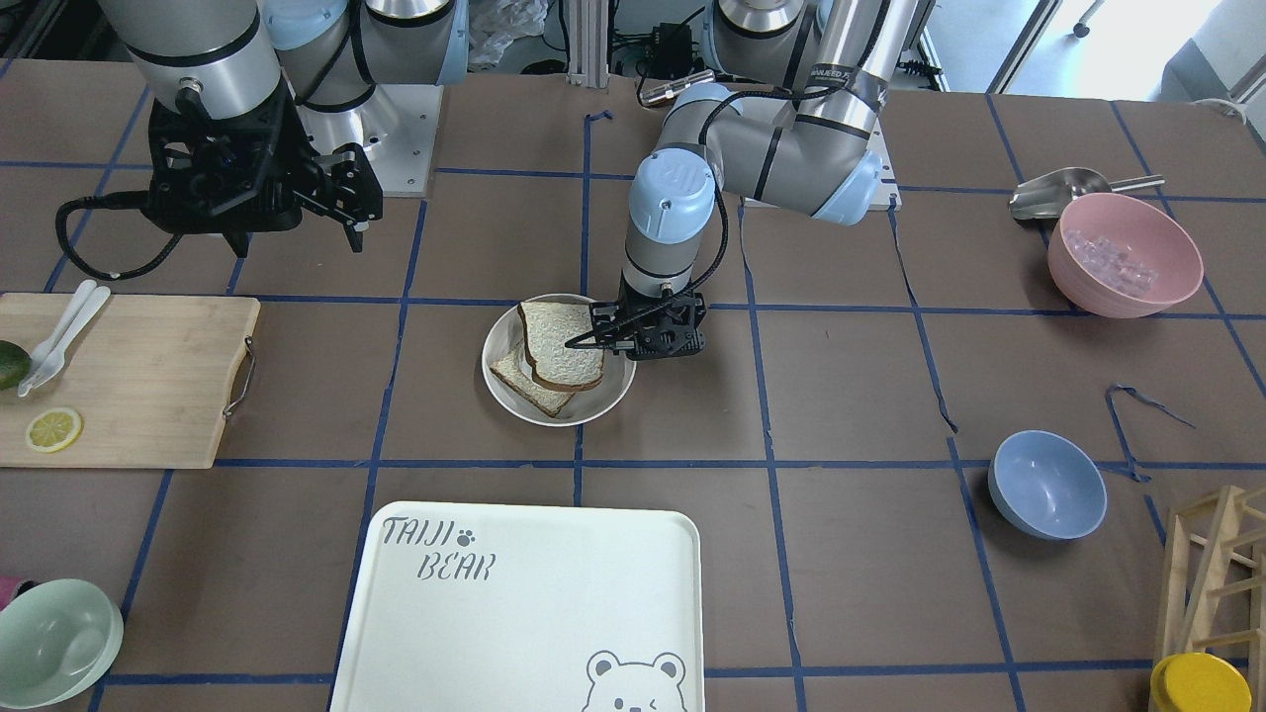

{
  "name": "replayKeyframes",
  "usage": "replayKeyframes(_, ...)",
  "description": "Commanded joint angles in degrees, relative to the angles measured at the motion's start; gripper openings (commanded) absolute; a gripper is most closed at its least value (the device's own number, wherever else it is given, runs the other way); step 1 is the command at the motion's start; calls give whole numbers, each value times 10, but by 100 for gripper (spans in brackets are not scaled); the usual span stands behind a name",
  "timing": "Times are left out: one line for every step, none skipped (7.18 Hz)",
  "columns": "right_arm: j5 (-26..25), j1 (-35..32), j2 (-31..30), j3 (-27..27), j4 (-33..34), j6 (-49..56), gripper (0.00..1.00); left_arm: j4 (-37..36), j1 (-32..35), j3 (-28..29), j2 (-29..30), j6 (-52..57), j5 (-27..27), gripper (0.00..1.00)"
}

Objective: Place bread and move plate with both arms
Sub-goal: 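Close the left gripper on the white plate's rim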

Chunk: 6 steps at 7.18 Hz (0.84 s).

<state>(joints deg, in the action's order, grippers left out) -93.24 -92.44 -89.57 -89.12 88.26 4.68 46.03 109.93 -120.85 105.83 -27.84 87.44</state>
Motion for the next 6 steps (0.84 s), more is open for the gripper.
replayKeyframes(1, 4, -1, 0, 1, -2, 100, -4, 0, 0, 3, 2, 1, 1)
replayKeyframes(2, 13, -1, 0, 0, -3, 100, -4, 0, 1, 3, 1, -2, 0)
replayKeyframes(2, 17, -2, -2, -1, -5, 100, -4, 0, 1, 3, 1, -3, 0)
replayKeyframes(2, 17, -2, -2, 2, -6, 100, -5, -1, 3, 2, 0, -3, 0)
replayKeyframes(2, 16, -4, -1, 2, -6, 100, -12, -1, 3, 0, 0, -4, 0)
replayKeyframes(2, 16, -7, -1, 2, -5, 100, -23, -3, 5, -6, -4, -6, 0)
